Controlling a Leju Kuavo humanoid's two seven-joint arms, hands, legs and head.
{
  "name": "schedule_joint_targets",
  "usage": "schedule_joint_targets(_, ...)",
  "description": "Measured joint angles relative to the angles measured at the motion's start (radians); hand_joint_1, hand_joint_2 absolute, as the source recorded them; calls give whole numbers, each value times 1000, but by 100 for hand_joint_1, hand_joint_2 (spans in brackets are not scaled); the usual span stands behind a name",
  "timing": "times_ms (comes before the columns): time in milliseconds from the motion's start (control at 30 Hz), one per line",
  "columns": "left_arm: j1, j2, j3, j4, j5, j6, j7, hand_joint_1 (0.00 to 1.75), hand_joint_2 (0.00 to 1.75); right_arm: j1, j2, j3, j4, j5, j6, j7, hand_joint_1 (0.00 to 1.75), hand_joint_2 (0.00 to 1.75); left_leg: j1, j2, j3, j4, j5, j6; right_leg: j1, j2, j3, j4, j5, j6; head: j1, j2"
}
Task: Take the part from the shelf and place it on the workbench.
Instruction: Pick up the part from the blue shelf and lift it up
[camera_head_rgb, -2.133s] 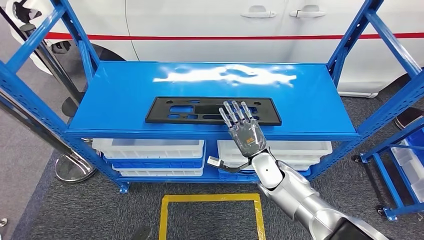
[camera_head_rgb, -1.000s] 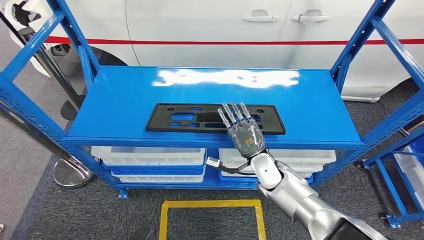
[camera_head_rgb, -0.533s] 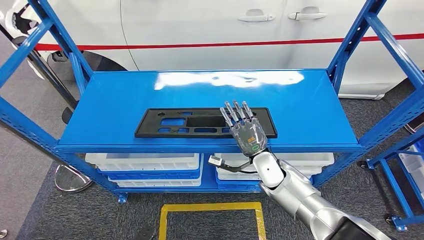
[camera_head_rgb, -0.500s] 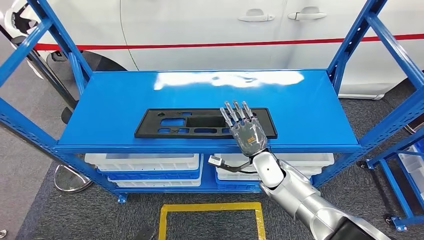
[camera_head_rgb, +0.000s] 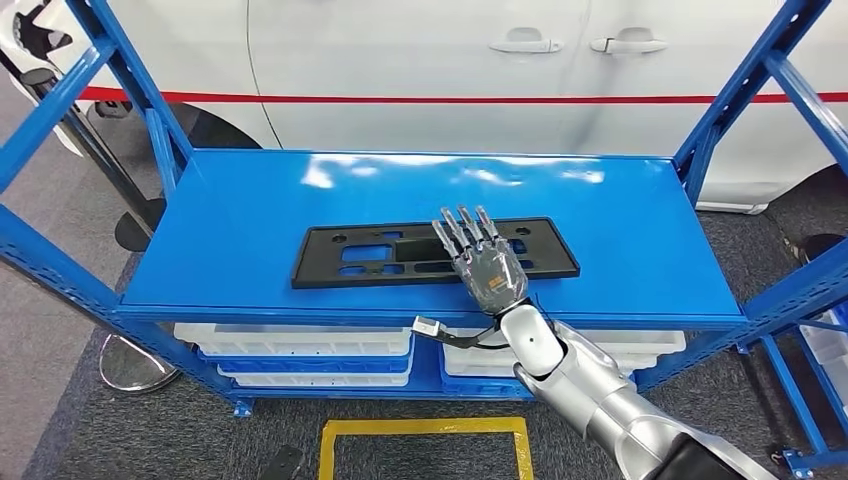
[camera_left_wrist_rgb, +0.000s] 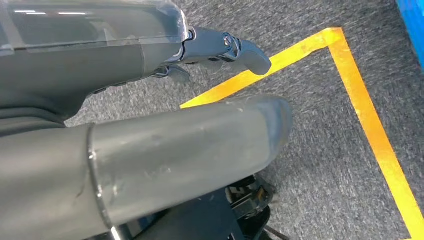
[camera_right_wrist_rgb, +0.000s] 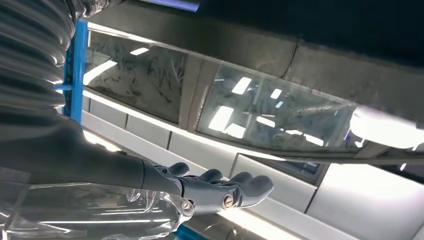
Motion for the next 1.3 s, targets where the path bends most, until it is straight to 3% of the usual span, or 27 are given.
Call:
schedule_joint_targets(33,1,0,0,0,0,0,0,0,0,1,0,0,2,0,0,0,0,175,0,-1,7,2,-7,-1,0,0,-1,-21,32,-1,0,0)
schedule_joint_targets(100,2,-1,0,0,0,0,0,0,0,1,0,0,6,0,0,0,0,175,0,-3,25,7,-24,-5,0,-1,33,-137,125,-5,0,0)
schedule_joint_targets(133,2,-2,-1,0,0,0,0,0,0,0,0,0,8,0,0,0,0,175,-2,-4,31,10,-33,-10,3,-2,56,-196,156,-9,0,0)
schedule_joint_targets(167,1,-2,-1,0,0,0,0,0,0,-1,0,0,10,0,0,0,0,175,-3,-4,34,12,-40,-15,4,-2,73,-238,169,-14,0,0)
schedule_joint_targets(333,-2,-2,-1,0,0,0,0,0,0,-5,4,0,13,0,0,1,0,175,-4,-1,34,27,-65,-42,4,1,99,-279,150,-40,-1,0)
schedule_joint_targets(400,-3,-2,-1,0,0,0,0,0,0,-6,6,0,13,0,0,1,0,175,-2,1,-12,121,-106,-53,1,0,115,-285,142,-50,-1,0)
schedule_joint_targets(467,-2,-2,-2,0,0,0,0,0,0,-5,8,0,15,0,0,1,0,175,-1,1,-94,257,-147,-60,2,0,126,-285,132,-54,-1,0)
schedule_joint_targets(500,-1,-2,-2,0,0,0,0,0,0,-4,9,1,16,0,0,1,0,175,-1,1,-126,296,-145,-61,2,0,133,-285,127,-55,-1,0)
schedule_joint_targets(533,1,-2,-2,0,0,0,0,0,0,-3,9,1,16,0,0,1,0,175,0,1,-140,295,-120,-61,2,1,140,-285,121,-54,-1,0)
schedule_joint_targets(567,2,-2,-2,0,0,0,0,0,0,-3,9,1,17,0,0,1,0,175,0,1,-133,254,-76,-60,2,2,150,-285,114,-53,-1,0)
schedule_joint_targets(633,1,-2,-2,0,0,0,0,0,0,-3,9,1,18,0,0,1,0,175,-2,1,-87,118,15,-52,3,3,167,-284,101,-48,-1,0)
schedule_joint_targets(700,-1,-2,-2,0,0,0,0,0,0,-4,10,1,19,0,0,1,0,175,-8,1,-55,34,40,-41,5,5,170,-284,93,-41,0,0)
schedule_joint_targets(800,-1,-1,-2,0,0,0,0,0,0,-5,11,1,19,0,0,1,0,175,-8,0,-44,13,29,-25,5,4,169,-286,87,-25,-1,0)
schedule_joint_targets(867,-1,-1,-2,0,0,0,0,0,0,-7,11,1,19,0,0,1,0,175,-3,0,-29,0,27,-13,5,3,155,-245,63,-17,0,0)
schedule_joint_targets(967,-3,-2,-3,0,0,0,0,0,0,-5,11,1,22,0,0,1,0,175,-2,1,-13,-4,14,0,3,2,48,-63,-2,-12,0,0)
schedule_joint_targets(1000,-2,-2,-4,0,0,0,0,0,0,-2,11,1,23,0,0,1,0,175,-3,1,-8,-2,9,1,1,2,15,-19,-5,-10,0,0)
schedule_joint_targets(1033,-2,-2,-4,0,0,0,0,0,0,0,11,1,24,0,0,1,0,175,-3,0,-3,0,2,0,0,1,-2,-12,13,-9,0,0)
schedule_joint_targets(1100,0,-2,-5,0,0,0,0,0,0,1,11,1,24,0,0,1,0,175,-2,-1,14,7,-15,-4,-1,0,24,-105,98,-10,0,0)
schedule_joint_targets(1167,0,-3,-6,0,0,0,0,0,0,-1,11,1,25,0,0,1,0,175,-4,-2,27,13,-32,-13,1,-1,73,-219,151,-16,0,0)
schedule_joint_targets(1200,-1,-3,-6,0,0,0,0,0,0,-2,11,1,25,0,0,1,0,175,-5,-1,29,15,-38,-19,2,-1,87,-250,155,-20,0,0)
schedule_joint_targets(1300,-4,-2,-6,0,0,0,0,0,0,-2,12,1,25,0,0,1,0,175,-6,0,32,12,-49,-35,5,2,99,-267,139,-33,0,0)
